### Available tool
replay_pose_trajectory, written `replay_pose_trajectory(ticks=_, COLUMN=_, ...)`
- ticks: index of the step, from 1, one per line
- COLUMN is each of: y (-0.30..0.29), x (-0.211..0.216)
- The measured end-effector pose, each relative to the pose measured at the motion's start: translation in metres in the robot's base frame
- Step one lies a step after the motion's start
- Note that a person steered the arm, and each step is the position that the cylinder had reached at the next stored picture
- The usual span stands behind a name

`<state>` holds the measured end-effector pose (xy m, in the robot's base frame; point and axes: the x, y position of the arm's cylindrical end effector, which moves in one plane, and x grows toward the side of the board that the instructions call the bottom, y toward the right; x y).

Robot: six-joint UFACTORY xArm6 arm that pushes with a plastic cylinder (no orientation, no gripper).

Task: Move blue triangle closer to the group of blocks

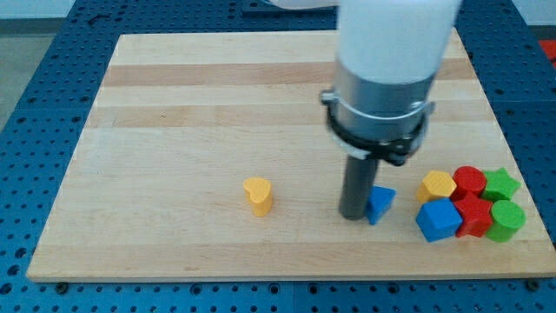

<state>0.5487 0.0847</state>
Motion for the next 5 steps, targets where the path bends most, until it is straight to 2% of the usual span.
replay_pose_trajectory(ticks=5, y=0.024, x=-0.001)
